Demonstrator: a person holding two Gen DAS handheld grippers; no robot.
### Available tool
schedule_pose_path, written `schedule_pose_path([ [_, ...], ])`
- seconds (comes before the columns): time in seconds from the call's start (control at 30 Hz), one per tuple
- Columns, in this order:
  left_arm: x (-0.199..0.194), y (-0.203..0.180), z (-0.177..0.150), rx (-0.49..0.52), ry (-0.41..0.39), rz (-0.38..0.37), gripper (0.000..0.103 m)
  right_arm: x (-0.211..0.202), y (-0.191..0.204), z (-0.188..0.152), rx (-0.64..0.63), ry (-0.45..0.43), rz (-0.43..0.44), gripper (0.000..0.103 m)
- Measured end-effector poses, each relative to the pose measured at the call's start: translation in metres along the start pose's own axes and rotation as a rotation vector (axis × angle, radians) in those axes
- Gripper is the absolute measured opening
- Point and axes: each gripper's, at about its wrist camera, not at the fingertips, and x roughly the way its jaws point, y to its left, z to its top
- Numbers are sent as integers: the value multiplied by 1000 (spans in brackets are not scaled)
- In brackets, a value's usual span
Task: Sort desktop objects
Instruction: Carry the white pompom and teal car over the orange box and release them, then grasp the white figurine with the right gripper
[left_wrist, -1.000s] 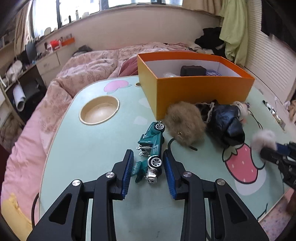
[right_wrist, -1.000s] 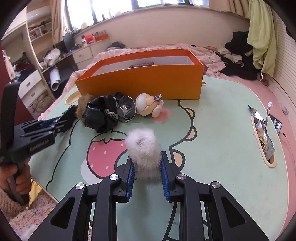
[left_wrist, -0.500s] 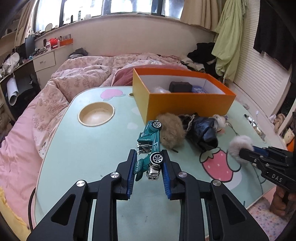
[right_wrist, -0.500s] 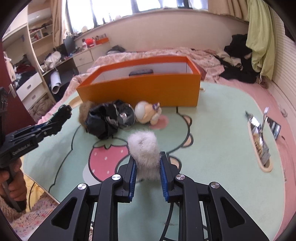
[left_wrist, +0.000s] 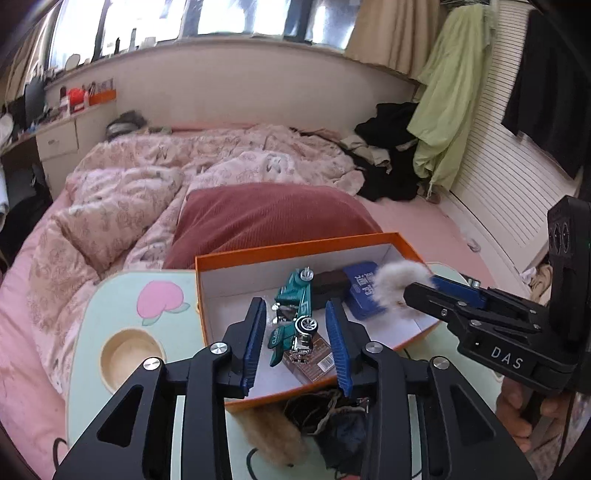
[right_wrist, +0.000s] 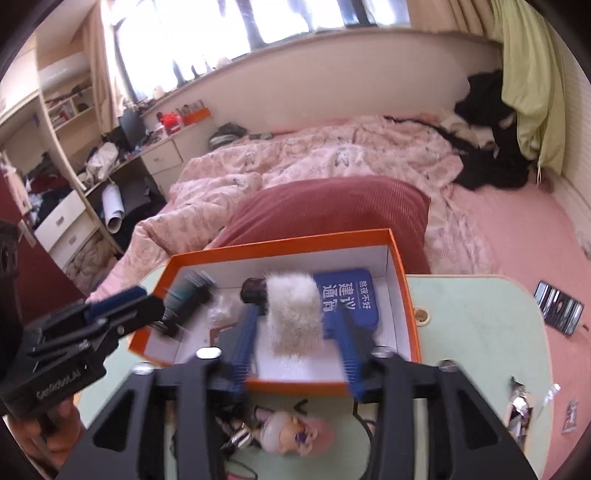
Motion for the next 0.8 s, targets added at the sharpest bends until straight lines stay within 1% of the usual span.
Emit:
schedule_pose_path([
  [0.03, -1, 4, -2, -32, 3, -28, 36, 0, -3, -2, 21, 0, 7, 54],
  [0.07, -5, 8, -6, -50, -9, -61, 40, -4, -6, -4, 31, -7, 20, 55],
  [0.1, -10, 9, -11, -53, -24, -71, 45, -9, -8, -8, 34, -17, 28, 56],
  [0.17, -23, 9, -21, -31, -58, -41, 65, -22, -8, -19, 21, -37, 9, 57],
  [0.23, -37, 9, -34, -1, -86, 6, 72, -37, -7, -35, -5, -52, -16, 59],
  [0.27, -43, 10, -40, 8, -93, 18, 72, -43, -6, -42, -11, -53, -22, 62],
  [0.3, -47, 10, -46, 14, -90, 24, 73, -49, -5, -53, -20, -47, -31, 68],
  [0.37, -54, 8, -62, 26, -66, 27, 77, -57, -1, -75, -45, -23, -54, 74],
  [0.43, -55, 3, -80, 56, -34, 27, 80, -59, 3, -94, -80, 8, -80, 75],
  [0.5, -54, -5, -103, 92, 5, 53, 81, -56, 8, -117, -110, 48, -123, 75],
  [0.63, -37, -14, -136, 140, 93, 87, 81, -45, 8, -146, -97, 115, -167, 75],
  [0.67, -31, -15, -141, 153, 119, 101, 81, -44, 8, -151, -96, 104, -176, 78],
  [0.7, -25, -15, -146, 163, 142, 121, 81, -43, 10, -155, -104, 98, -194, 95],
  [0.73, -21, -16, -149, 177, 136, 150, 88, -38, 12, -158, -121, 114, -213, 103],
  [0.77, -21, -15, -151, 183, 114, 176, 94, -36, 15, -159, -142, 114, -224, 103],
  [0.8, -20, -14, -153, 175, 105, 180, 97, -34, 15, -159, -152, 118, -213, 103],
])
